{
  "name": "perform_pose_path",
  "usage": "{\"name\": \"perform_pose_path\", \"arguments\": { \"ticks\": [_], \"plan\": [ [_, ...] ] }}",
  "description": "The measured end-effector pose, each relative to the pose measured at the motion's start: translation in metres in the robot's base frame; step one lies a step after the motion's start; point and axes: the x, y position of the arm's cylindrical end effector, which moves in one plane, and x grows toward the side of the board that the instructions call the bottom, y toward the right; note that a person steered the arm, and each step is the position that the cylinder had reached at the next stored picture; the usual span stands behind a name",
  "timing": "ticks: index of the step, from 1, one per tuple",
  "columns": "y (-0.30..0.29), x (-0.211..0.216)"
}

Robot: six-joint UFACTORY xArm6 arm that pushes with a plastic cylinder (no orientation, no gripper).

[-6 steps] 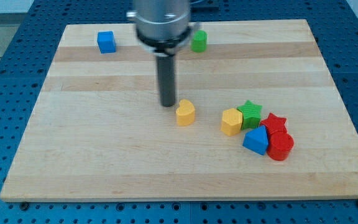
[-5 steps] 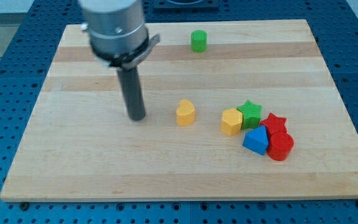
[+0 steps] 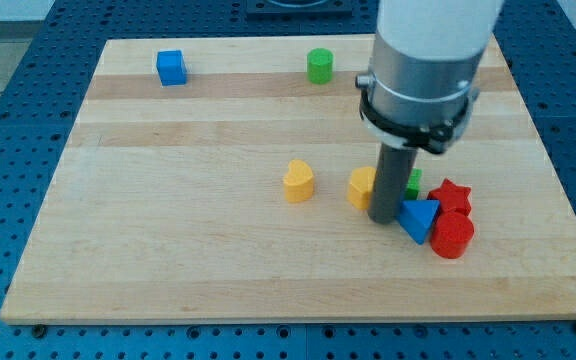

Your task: Separate the yellow hexagon from the group of blocks

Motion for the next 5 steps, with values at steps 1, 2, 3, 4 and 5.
{"name": "perform_pose_path", "arguments": {
  "ticks": [1, 2, 3, 4, 5],
  "plan": [
    [-0.012, -0.001],
    [-0.012, 0.001],
    [-0.012, -0.003],
    [-0.009, -0.028],
    [-0.009, -0.059]
  ]
}}
